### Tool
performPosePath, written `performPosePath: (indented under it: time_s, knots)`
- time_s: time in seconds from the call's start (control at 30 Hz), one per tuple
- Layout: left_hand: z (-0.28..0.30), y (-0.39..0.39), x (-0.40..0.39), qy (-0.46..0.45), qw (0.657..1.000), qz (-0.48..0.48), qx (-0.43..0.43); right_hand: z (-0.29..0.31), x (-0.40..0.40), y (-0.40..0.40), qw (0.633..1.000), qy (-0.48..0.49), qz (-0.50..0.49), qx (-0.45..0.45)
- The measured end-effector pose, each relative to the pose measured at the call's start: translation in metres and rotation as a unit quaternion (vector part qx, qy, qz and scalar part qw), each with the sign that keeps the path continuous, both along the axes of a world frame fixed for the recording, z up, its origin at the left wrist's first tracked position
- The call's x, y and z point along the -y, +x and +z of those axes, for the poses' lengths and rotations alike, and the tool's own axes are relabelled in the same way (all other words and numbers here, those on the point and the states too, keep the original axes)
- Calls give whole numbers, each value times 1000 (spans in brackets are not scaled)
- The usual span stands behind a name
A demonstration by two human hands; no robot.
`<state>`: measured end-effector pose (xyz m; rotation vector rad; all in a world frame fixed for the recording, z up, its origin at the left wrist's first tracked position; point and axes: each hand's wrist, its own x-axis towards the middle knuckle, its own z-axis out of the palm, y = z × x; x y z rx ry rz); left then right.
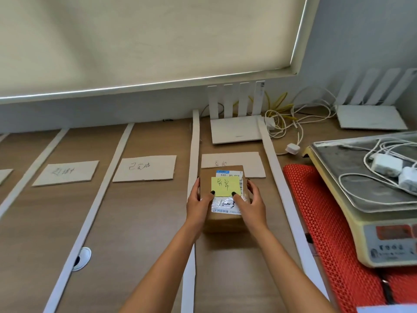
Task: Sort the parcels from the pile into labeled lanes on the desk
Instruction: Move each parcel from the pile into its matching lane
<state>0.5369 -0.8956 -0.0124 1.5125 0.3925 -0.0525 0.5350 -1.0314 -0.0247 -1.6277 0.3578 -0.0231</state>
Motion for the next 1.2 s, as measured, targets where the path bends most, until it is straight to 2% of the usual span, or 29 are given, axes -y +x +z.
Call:
performPosePath:
  time_s: [0.27, 0.4, 0.53, 0.73, 0.97, 1.2]
  knots:
    - [4, 7, -5, 28, 999, 22, -4, -3, 2, 10, 999, -33, 3, -2]
    - [13, -2, -16, 65, 998, 23, -9, 10, 10, 0, 995, -93, 26, -6]
    - [37, -21, -25, 66, 998, 4, -1, 41, 8, -17, 987, -155, 37, 12]
    - [104, -56, -48, 79, 995, -5, 54, 110, -21, -46, 986, -146, 53, 57]
    - [183, -151, -133, 81, 988, -14, 132, 186, -112, -144, 982, -149, 59, 104]
    - [198, -290, -260, 53, 987, -35, 148, 215, -246, -288, 980, -138, 69, 123]
